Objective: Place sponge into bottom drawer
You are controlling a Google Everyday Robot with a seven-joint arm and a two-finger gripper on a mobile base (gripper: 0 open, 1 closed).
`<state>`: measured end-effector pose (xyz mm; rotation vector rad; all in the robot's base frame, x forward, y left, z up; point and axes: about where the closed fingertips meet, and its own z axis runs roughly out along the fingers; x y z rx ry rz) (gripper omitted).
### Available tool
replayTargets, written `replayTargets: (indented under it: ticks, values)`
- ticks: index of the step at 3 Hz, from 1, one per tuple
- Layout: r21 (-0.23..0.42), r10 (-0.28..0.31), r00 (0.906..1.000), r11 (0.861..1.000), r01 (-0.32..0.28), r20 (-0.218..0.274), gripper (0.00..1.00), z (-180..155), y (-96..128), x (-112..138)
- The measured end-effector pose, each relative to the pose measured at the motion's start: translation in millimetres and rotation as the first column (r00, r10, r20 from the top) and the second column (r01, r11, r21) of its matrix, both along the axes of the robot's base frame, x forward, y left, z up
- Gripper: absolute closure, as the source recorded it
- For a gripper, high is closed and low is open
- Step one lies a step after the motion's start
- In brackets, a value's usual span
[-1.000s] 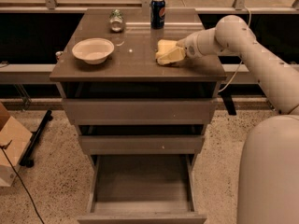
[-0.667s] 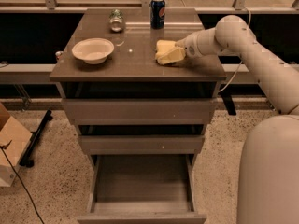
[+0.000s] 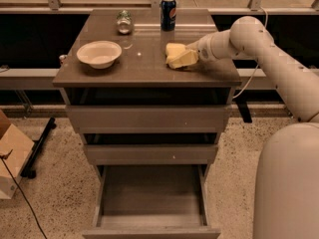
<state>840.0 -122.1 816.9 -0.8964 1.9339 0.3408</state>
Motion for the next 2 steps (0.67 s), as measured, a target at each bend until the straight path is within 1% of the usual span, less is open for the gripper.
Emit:
replayTargets:
  ticks: [1,2]
  values:
    - [0.0,0.0,1.0,1.0,0.0,0.0,1.0,1.0,0.0,0.0]
    - [0.0,0.0,1.0,1.0,0.0,0.0,0.96,2.6,0.0,0.0]
